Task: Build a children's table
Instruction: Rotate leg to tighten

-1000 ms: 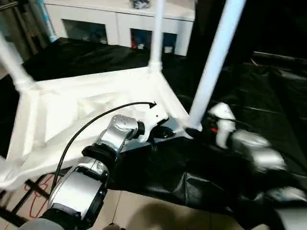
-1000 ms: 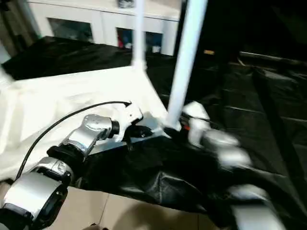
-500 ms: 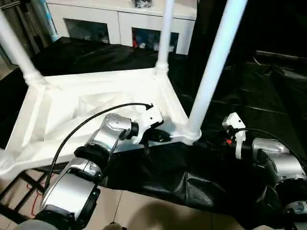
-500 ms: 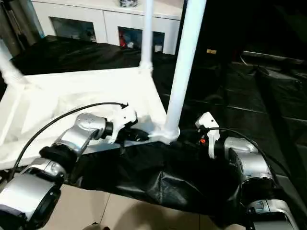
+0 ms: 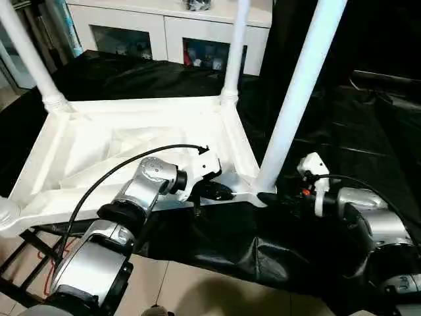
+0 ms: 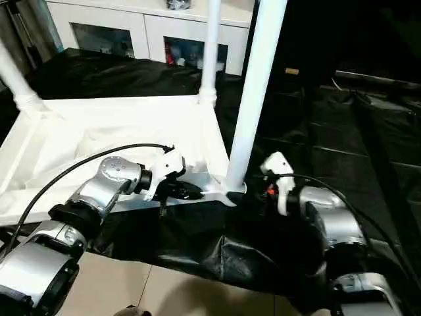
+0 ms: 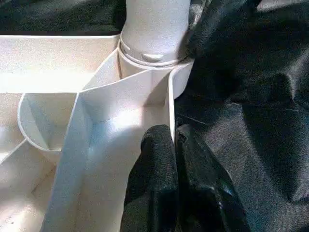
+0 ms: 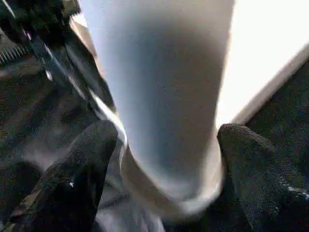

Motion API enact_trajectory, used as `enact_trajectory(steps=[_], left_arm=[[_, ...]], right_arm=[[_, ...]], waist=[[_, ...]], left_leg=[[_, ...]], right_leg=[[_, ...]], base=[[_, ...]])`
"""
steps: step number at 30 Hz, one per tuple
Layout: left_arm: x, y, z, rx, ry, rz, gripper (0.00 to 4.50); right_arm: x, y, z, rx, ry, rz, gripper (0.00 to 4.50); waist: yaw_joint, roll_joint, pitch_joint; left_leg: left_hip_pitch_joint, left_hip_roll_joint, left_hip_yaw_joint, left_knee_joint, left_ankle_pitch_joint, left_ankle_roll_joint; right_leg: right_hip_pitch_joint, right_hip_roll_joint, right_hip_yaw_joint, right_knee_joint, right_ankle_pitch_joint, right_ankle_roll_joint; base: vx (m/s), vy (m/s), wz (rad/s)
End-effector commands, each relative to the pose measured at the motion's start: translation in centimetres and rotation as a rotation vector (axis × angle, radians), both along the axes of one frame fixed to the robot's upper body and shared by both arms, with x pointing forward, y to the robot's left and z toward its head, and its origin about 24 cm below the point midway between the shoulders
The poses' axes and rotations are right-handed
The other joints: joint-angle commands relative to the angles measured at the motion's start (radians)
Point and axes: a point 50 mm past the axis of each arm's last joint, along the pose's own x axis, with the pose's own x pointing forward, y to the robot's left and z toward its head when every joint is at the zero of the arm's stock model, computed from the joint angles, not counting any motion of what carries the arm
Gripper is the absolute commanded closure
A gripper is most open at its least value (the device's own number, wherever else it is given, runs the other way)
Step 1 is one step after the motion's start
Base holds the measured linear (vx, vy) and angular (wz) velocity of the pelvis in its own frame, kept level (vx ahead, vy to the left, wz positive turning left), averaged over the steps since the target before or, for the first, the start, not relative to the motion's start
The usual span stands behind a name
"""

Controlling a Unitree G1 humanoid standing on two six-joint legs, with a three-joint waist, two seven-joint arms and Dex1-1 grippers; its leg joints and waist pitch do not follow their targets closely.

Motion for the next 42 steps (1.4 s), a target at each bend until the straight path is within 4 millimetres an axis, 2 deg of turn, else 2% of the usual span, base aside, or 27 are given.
enact_trajectory(steps=[1, 3, 5, 9, 10, 15, 21, 23, 25, 26, 27, 30, 31, 34, 35, 37, 38, 39, 40, 42], left_arm=[[-0.3, -0.8, 0.4, -0.012, -0.014, -0.056, 4.5], [-0.3, -0.7, 0.4, -0.012, -0.013, -0.055, 4.5], [-0.3, -0.6, 0.4, -0.011, -0.013, -0.055, 4.5], [-0.4, -0.5, 0.3, -0.009, -0.01, -0.051, 4.5], [-0.4, -0.4, 0.3, -0.007, -0.01, -0.049, 4.5], [-0.4, -0.3, 0.3, -0.006, -0.011, -0.042, 4.5], [0.2, -0.5, 0.4, -0.026, -0.032, 0.041, 4.5], [0.6, -0.7, 0.5, -0.036, -0.041, 0.104, 4.5], [1.0, -1.0, 0.6, -0.038, -0.054, 0.17, 4.5], [1.2, -1.2, 0.6, -0.037, -0.065, 0.199, 4.5], [1.2, -1.2, 0.6, -0.037, -0.065, 0.199, 4.5], [1.8, -2.6, 0.7, -0.04, -0.095, 0.285, 4.5], [1.8, -2.8, 0.7, -0.042, -0.096, 0.291, 4.5], [1.7, -3.9, 0.9, -0.058, -0.104, 0.297, 4.5], [1.7, -4.3, 0.9, -0.063, -0.108, 0.292, 4.5], [1.6, -4.5, 0.9, -0.063, -0.113, 0.282, 4.5], [1.5, -4.5, 0.9, -0.059, -0.119, 0.273, 4.5], [1.5, -4.5, 0.9, -0.059, -0.119, 0.273, 4.5], [1.5, -4.5, 0.8, -0.053, -0.126, 0.265, 4.5], [1.4, -4.3, 0.7, -0.045, -0.128, 0.252, 4.5]], right_arm=[[0.3, 0.2, 0.3, -0.009, -0.004, 0.019, 0.95], [0.3, 0.2, 0.2, -0.01, -0.002, 0.022, 1.04], [0.3, 0.3, 0.2, -0.01, -0.001, 0.025, 1.32], [0.2, 0.4, 0.2, -0.009, 0.013, 0.042, 1.61], [0.1, 0.4, 0.1, -0.011, 0.018, 0.051, 1.81], [0.0, 0.7, -0.1, -0.003, 0.024, 0.056, 2.1], [-0.2, 1.5, -1.0, 0.012, 0.053, 0.013, 2.18], [-0.1, 1.8, -1.6, 0.001, 0.057, -0.045, 2.2], [0.5, 2.2, -2.7, -0.028, 0.065, -0.203, 2.28], [0.8, 2.4, -3.4, -0.043, 0.074, -0.293, 2.32], [0.8, 2.4, -3.4, -0.043, 0.074, -0.293, 2.36], [1.6, 4.0, -5.0, -0.028, 0.134, -0.562, 2.4], [1.6, 4.2, -5.1, -0.024, 0.141, -0.582, 2.43], [2.0, 5.7, -5.3, -0.007, 0.145, -0.657, 2.43], [2.2, 6.5, -5.2, 0.01, 0.134, -0.665, 2.08], [2.2, 6.9, -5.1, 0.019, 0.131, -0.651, 1.73], [2.2, 7.2, -4.9, 0.027, 0.121, -0.626, 1.73], [2.2, 7.2, -4.9, 0.027, 0.121, -0.626, 1.73], [2.3, 7.5, -4.8, 0.032, 0.11, -0.605, 1.48], [2.4, 7.4, -4.5, 0.016, 0.086, -0.576, 1.33]], waist=[[-0.002, -0.002, -0.067], [0.0, -0.004, -0.068], [0.001, -0.006, -0.069], [0.001, -0.008, -0.068], [0.002, -0.007, -0.068], [0.001, -0.008, -0.067], [-0.003, -0.007, -0.065], [-0.007, -0.008, -0.062], [-0.012, -0.009, -0.06], [-0.02, -0.007, -0.06], [-0.022, -0.006, -0.06], [-0.04, -0.004, -0.06], [-0.047, 0.001, -0.06], [-0.054, -0.002, -0.061], [-0.058, 0.0, -0.061], [-0.059, -0.001, -0.062], [-0.059, -0.004, -0.062], [-0.057, -0.002, -0.063], [-0.056, -0.002, -0.064], [-0.056, -0.005, -0.064]], left_leg=[[0.016, 0.04, -0.016, -0.064, -0.195, 0.067], [0.014, 0.04, -0.015, -0.062, -0.174, 0.071], [0.013, 0.039, -0.015, -0.061, -0.165, 0.076], [0.013, 0.039, -0.015, -0.062, -0.17, 0.076], [0.012, 0.039, -0.015, -0.062, -0.172, 0.075], [0.013, 0.038, -0.015, -0.062, -0.181, 0.069], [0.014, 0.038, -0.016, -0.064, -0.195, 0.062], [0.015, 0.036, -0.017, -0.065, -0.214, 0.051], [0.02, 0.033, -0.02, -0.068, -0.244, 0.03], [0.015, 0.033, -0.023, -0.071, -0.253, 0.018], [0.018, 0.032, -0.024, -0.071, -0.26, 0.012], [0.017, 0.032, -0.026, -0.074, -0.284, 0.002], [0.02, 0.031, -0.026, -0.074, -0.295, -0.009], [0.022, 0.03, -0.027, -0.074, -0.312, -0.008], [0.019, 0.03, -0.027, -0.074, -0.314, -0.004], [0.018, 0.03, -0.026, -0.075, -0.315, 0.004], [0.019, 0.031, -0.025, -0.074, -0.313, 0.008], [0.018, 0.031, -0.025, -0.074, -0.303, 0.013], [0.016, 0.031, -0.024, -0.073, -0.29, 0.02], [0.016, 0.031, -0.023, -0.073, -0.282, 0.025]], right_leg=[[0.053, -0.066, 0.053, -0.074, -0.171, -0.237], [0.055, -0.066, 0.054, -0.069, -0.139, -0.243], [0.056, -0.067, 0.054, -0.068, -0.128, -0.245], [0.056, -0.066, 0.054, -0.069, -0.142, -0.242], [0.057, -0.067, 0.054, -0.07, -0.154, -0.238], [0.055, -0.066, 0.054, -0.073, -0.175, -0.229], [0.052, -0.067, 0.054, -0.076, -0.205, -0.22], [0.051, -0.067, 0.054, -0.08, -0.242, -0.21], [0.048, -0.069, 0.053, -0.091, -0.326, -0.187], [0.047, -0.071, 0.054, -0.091, -0.357, -0.174], [0.046, -0.069, 0.051, -0.095, -0.373, -0.168], [0.044, -0.066, 0.053, -0.095, -0.36, -0.171], [0.039, -0.066, 0.054, -0.095, -0.363, -0.173], [0.04, -0.065, 0.053, -0.099, -0.366, -0.17], [0.04, -0.067, 0.054, -0.099, -0.356, -0.172], [0.043, -0.064, 0.054, -0.097, -0.337, -0.176], [0.042, -0.064, 0.055, -0.097, -0.328, -0.179], [0.044, -0.064, 0.056, -0.094, -0.304, -0.188], [0.046, -0.065, 0.056, -0.092, -0.281, -0.193], [0.046, -0.064, 0.055, -0.09, -0.267, -0.197]], base=[[0.0, 0.0, 0.0], [0.0, 0.0, 0.0], [0.0, 0.0, 0.0], [0.0, 0.0, 0.0], [0.0, 0.0, 0.0], [0.0, 0.0, 0.0], [0.0, 0.0, 0.0], [0.0, 0.0, 0.0], [0.0, 0.0, 0.0], [0.0, 0.0, 0.0], [0.0, 0.0, 0.0], [0.0, 0.0, 0.0], [0.0, 0.0, 0.0], [0.0, 0.0, 0.0], [0.0, 0.0, 0.0], [0.0, 0.0, 0.0], [0.0, 0.0, 0.0], [0.0, 0.0, 0.0], [0.0, 0.0, 0.0], [0.0, 0.0, 0.0]])
